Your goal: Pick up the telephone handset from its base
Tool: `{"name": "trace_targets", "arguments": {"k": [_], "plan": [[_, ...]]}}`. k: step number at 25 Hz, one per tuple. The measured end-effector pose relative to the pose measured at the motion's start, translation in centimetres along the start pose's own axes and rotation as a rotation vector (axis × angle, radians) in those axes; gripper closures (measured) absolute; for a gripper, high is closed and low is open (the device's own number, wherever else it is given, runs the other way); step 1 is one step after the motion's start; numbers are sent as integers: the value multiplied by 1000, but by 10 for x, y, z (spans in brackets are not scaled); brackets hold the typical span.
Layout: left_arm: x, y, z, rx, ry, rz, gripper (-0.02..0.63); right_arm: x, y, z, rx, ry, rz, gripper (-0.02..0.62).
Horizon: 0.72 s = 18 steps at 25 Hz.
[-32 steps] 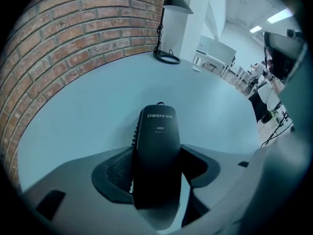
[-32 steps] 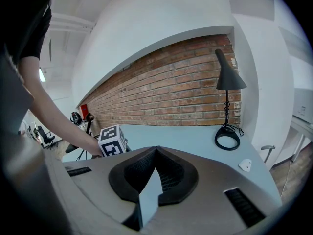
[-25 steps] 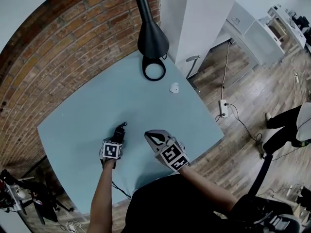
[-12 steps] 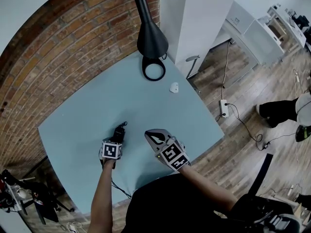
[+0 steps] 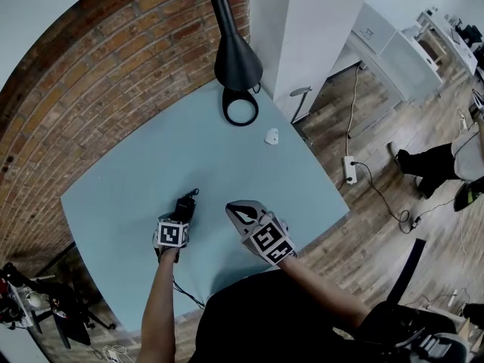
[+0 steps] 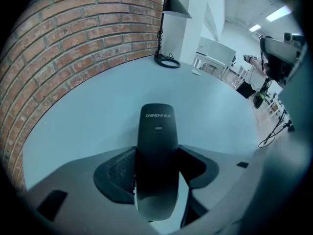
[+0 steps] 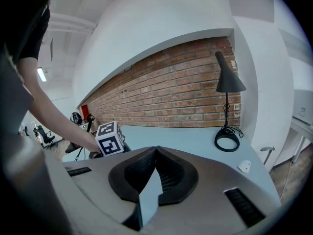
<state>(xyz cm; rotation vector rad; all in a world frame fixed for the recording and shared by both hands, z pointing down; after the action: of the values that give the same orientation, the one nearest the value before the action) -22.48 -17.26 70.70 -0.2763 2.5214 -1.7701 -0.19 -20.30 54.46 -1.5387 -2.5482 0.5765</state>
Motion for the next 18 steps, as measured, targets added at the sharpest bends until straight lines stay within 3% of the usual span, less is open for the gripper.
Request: {"name": "trace_targets", "arguments": {"k": [18], "plan": [[1,12,2,-23,15,18,325,2,3,-1,-2,3,4,584]]}}
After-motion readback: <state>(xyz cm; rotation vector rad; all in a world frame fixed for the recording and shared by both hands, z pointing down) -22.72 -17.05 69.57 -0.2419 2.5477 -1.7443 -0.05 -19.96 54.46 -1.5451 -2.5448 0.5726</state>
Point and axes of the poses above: the fingertips, and each gripper's own axes: y backward along the fingers, x to its left, z out of its top, the point moved 5 cm from there along y, backward along the fingers, and after that the axes turned 5 degrees about y, right-handed, at the moved point
